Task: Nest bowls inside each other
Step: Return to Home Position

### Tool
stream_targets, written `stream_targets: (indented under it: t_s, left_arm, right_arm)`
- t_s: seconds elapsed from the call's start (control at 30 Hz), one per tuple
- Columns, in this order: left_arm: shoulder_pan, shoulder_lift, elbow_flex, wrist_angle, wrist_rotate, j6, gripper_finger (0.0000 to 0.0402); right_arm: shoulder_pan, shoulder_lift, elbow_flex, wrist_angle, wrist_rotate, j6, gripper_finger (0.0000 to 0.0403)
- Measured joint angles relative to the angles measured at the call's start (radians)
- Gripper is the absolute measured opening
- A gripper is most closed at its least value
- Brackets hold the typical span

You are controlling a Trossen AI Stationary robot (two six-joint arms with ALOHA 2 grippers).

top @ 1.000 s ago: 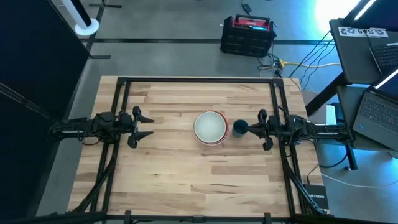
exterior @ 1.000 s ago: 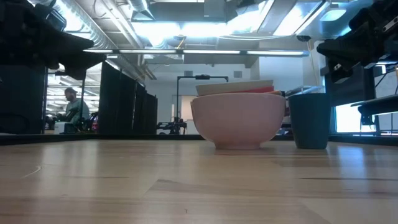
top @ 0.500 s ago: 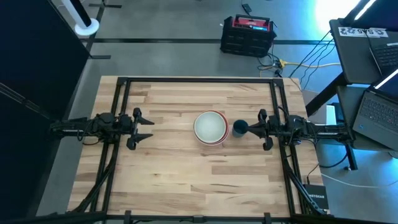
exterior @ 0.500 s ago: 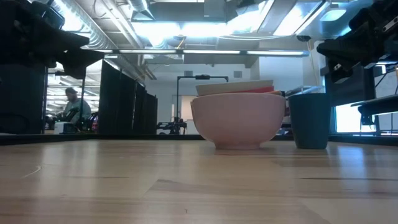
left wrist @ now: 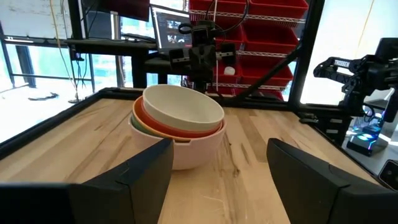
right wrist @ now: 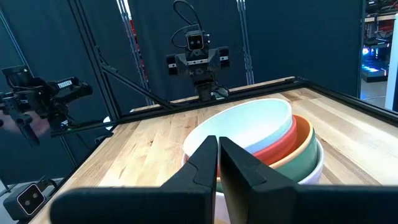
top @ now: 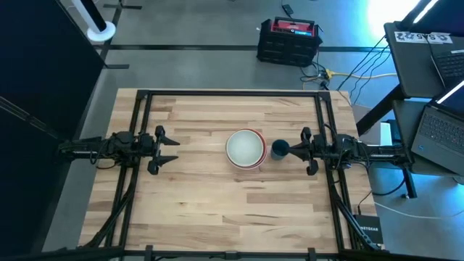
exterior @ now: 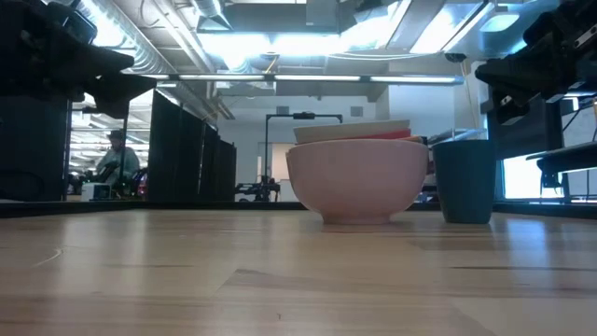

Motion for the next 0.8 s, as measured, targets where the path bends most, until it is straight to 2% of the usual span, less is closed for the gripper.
stream_targets:
  t_s: [0.8]
  left_arm:
    - [0.000, 0.000, 0.000, 0.000, 0.000, 0.000, 0.0243]
  right_arm:
    - [0.000, 0.000, 0.000, 0.000, 0.000, -0.017, 0.0000]
